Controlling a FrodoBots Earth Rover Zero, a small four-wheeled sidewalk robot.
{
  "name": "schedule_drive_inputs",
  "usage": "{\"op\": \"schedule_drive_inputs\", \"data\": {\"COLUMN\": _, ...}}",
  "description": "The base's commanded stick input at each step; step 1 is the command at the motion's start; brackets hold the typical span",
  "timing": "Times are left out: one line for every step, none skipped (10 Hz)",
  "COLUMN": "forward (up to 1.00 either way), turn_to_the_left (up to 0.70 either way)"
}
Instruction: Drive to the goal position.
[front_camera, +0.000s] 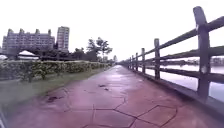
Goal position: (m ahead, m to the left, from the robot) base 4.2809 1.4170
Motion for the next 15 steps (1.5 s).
{"op": "schedule_drive_inputs", "data": {"forward": 1.00, "turn_to_the_left": -0.01}}
{"op": "schedule_drive_inputs", "data": {"forward": 1.00, "turn_to_the_left": -0.01}}
{"op": "schedule_drive_inputs", "data": {"forward": 1.00, "turn_to_the_left": -0.01}}
{"op": "schedule_drive_inputs", "data": {"forward": 1.00, "turn_to_the_left": -0.01}}
{"op": "schedule_drive_inputs", "data": {"forward": 1.00, "turn_to_the_left": -0.01}}
{"op": "schedule_drive_inputs", "data": {"forward": 1.00, "turn_to_the_left": -0.01}}
{"op": "schedule_drive_inputs", "data": {"forward": 1.00, "turn_to_the_left": -0.01}}
{"op": "schedule_drive_inputs", "data": {"forward": 1.00, "turn_to_the_left": -0.01}}
{"op": "schedule_drive_inputs", "data": {"forward": 1.00, "turn_to_the_left": -0.01}}
{"op": "schedule_drive_inputs", "data": {"forward": 1.00, "turn_to_the_left": -0.01}}
{"op": "schedule_drive_inputs", "data": {"forward": 1.00, "turn_to_the_left": -0.01}}
{"op": "schedule_drive_inputs", "data": {"forward": 1.00, "turn_to_the_left": -0.01}}
{"op": "schedule_drive_inputs", "data": {"forward": 1.00, "turn_to_the_left": -0.01}}
{"op": "schedule_drive_inputs", "data": {"forward": 1.00, "turn_to_the_left": -0.01}}
{"op": "schedule_drive_inputs", "data": {"forward": 1.00, "turn_to_the_left": -0.01}}
